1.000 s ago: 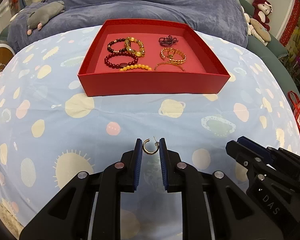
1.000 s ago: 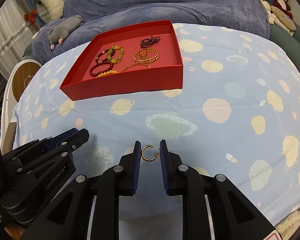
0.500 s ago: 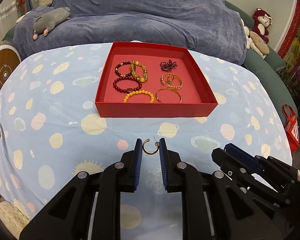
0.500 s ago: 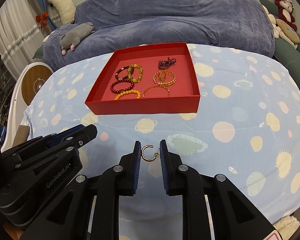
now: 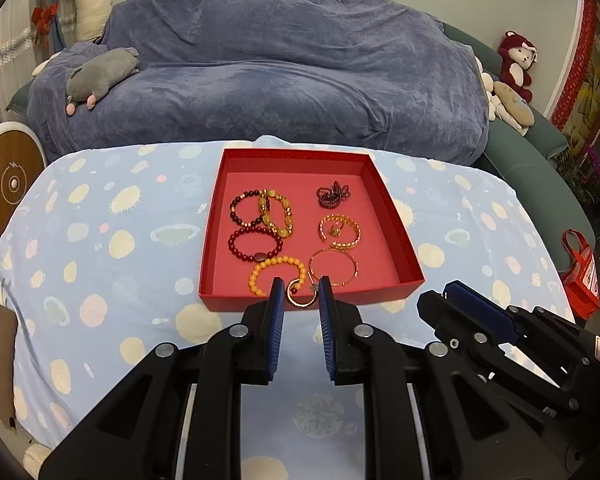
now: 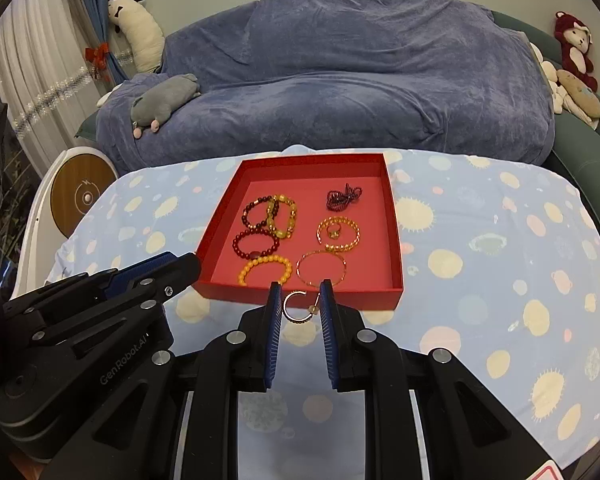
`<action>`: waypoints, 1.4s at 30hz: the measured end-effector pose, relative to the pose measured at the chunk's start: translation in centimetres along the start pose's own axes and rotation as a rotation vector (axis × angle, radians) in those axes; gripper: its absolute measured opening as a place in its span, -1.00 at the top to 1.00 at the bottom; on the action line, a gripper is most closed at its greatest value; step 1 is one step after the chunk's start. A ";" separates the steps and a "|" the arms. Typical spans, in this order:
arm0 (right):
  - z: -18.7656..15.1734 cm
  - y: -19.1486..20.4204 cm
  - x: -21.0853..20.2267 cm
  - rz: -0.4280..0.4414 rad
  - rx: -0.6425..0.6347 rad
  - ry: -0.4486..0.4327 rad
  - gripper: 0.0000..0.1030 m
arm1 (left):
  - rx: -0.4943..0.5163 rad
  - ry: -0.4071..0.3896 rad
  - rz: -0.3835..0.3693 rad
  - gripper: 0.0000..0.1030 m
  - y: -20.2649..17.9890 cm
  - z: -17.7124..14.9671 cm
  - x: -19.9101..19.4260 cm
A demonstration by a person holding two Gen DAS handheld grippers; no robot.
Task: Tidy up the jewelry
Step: 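Carry both hoop earrings into the red box and open both tools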
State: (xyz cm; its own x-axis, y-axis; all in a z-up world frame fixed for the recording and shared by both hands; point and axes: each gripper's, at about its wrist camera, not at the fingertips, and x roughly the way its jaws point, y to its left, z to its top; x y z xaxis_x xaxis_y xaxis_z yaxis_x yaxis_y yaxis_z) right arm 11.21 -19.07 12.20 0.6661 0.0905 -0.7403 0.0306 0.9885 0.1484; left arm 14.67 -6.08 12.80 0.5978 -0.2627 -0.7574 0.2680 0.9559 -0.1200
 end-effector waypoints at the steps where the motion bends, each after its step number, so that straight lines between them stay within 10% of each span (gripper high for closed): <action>1: 0.5 0.0 0.0 -0.001 -0.003 -0.007 0.65 | -0.001 -0.007 0.000 0.67 0.0 0.5 0.1; 21: 8.0 -1.9 8.8 -0.037 -0.020 -0.017 0.65 | -0.003 0.001 0.027 0.67 1.1 7.9 8.8; 42: 8.6 -3.3 17.5 -0.069 -0.026 0.073 0.65 | -0.006 0.108 0.080 0.67 2.6 8.8 18.0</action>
State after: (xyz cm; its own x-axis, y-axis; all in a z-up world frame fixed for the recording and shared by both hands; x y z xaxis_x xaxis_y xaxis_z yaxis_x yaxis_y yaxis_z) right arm 29.22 -21.79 4.39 0.6068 0.0303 -0.7943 0.0545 0.9953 0.0796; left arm 32.73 -9.42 4.50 0.5326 -0.1699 -0.8291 0.2178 0.9742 -0.0597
